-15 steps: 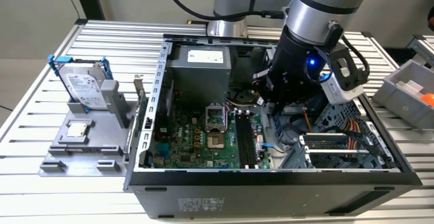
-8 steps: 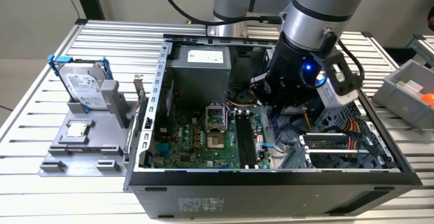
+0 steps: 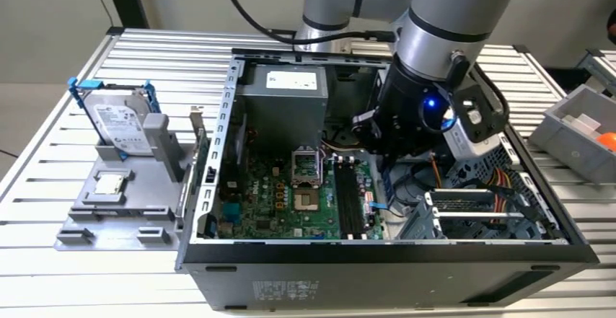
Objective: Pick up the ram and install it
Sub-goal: 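Insert the ram into the slot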
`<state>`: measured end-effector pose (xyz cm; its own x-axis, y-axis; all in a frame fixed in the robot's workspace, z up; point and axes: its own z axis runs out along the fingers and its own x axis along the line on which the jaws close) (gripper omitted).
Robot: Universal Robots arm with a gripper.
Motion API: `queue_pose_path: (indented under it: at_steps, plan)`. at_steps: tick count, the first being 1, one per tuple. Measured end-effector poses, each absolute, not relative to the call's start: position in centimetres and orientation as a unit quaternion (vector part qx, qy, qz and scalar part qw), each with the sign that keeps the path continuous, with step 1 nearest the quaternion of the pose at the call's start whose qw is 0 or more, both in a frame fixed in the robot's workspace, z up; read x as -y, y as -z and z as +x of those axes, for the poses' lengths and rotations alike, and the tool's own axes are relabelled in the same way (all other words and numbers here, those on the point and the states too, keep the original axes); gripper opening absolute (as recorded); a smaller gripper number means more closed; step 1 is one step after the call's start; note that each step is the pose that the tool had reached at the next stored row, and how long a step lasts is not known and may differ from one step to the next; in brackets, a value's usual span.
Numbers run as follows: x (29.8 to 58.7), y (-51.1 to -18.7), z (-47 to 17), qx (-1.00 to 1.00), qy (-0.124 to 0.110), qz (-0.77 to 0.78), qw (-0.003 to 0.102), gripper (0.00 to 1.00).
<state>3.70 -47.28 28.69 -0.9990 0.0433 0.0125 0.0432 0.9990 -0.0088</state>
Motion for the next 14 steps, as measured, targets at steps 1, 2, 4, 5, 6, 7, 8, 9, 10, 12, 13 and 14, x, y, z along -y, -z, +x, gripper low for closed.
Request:
queue_pose_path:
  at_steps: [1,2,4,5,6,7,8,9,10,12,13,14]
  plan:
    - [47.3,-28.6,3.7,1.000,-0.004,-0.022,0.006,0.00]
    - [47.3,-28.5,3.7,1.000,-0.004,-0.022,0.006,0.00]
    - [47.2,-28.3,3.6,1.000,-0.004,-0.022,0.006,0.00]
    - [47.2,-28.1,3.6,1.000,-0.004,-0.022,0.006,0.00]
    - [47.2,-28.0,3.6,1.000,-0.004,-0.022,0.006,0.00]
    - [47.2,-28.0,3.5,1.000,-0.004,-0.022,0.006,0.00]
    - [47.1,-27.8,3.5,1.000,-0.004,-0.022,0.006,0.00]
    - [47.1,-27.7,3.5,1.000,-0.004,-0.022,0.006,0.00]
    - [47.1,-27.6,3.4,1.000,-0.004,-0.022,0.006,0.00]
    - [47.1,-27.4,3.4,1.000,-0.004,-0.022,0.006,0.00]
    - [47.1,-27.3,3.4,1.000,-0.004,-0.022,0.006,0.00]
    - [47.1,-27.3,3.4,1.000,-0.004,-0.022,0.006,0.00]
